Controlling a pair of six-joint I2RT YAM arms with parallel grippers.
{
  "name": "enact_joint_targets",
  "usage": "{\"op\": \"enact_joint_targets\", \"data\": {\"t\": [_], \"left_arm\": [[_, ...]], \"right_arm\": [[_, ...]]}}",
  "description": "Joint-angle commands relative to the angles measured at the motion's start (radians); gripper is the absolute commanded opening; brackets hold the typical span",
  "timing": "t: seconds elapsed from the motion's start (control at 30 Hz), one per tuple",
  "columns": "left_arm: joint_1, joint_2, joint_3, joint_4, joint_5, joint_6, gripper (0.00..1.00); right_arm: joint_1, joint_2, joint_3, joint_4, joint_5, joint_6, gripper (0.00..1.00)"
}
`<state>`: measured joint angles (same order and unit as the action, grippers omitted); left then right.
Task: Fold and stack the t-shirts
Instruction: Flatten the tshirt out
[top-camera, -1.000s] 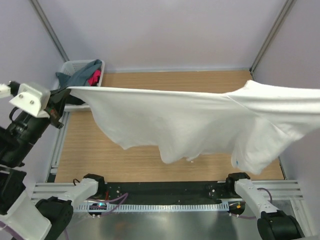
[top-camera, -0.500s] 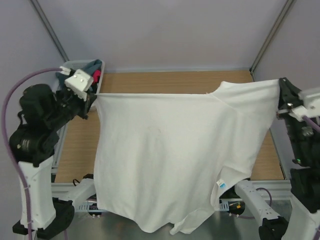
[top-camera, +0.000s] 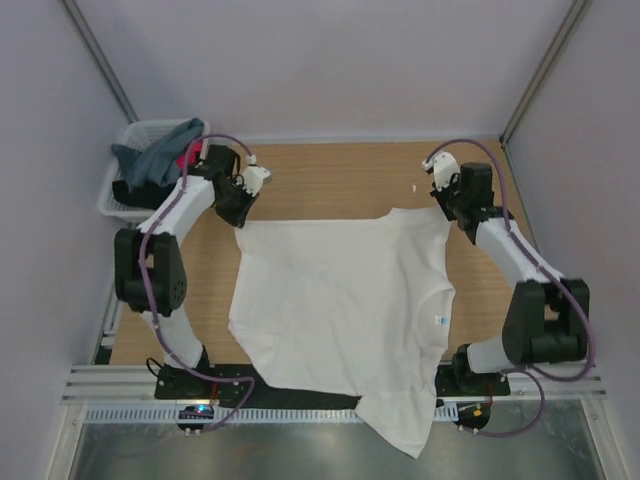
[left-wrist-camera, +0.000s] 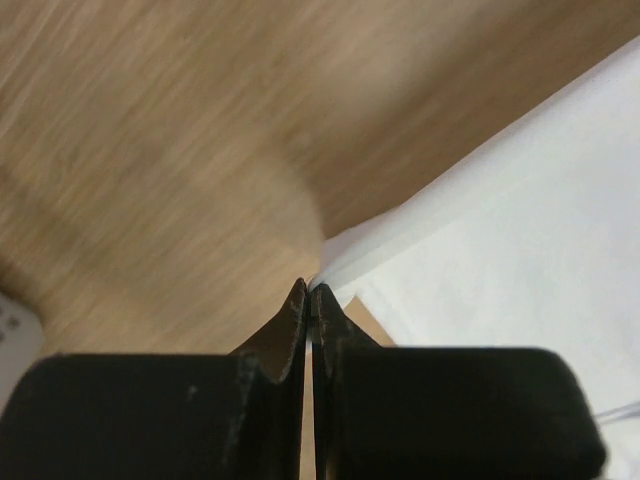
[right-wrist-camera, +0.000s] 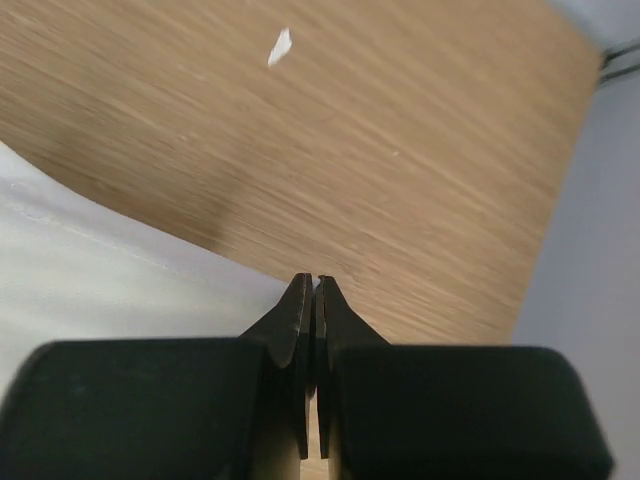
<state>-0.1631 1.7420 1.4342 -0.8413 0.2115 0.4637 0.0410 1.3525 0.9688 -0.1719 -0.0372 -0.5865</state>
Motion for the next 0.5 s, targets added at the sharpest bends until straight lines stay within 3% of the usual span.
{"op": "enact_joint_targets", "data": {"t": [0.0,0.2,0.33,0.47], "left_arm": [[0.007,0.2,0.158,0.088,-0.038,0.035,0.0],[0.008,0.477,0.392,0.11,-0.038,0.024,0.0],[0.01,0.594,0.553,0.09,-0.066,0.023,0.0],[0.008,0.645,0.69,0.057,-0.073,-0.019,0.0]], "right_arm": [[-0.067,0.235,0.175,0.166,-0.026,0.059,0.01],[-0.073,0.673,0.649,0.04,-0.014,0.085,0.01],[-0.072,0.858,0.945,-0.059,0.006,0.109,0.01],[-0.066,0.895,0.999,-0.071,0.033,0.108,0.01]]}}
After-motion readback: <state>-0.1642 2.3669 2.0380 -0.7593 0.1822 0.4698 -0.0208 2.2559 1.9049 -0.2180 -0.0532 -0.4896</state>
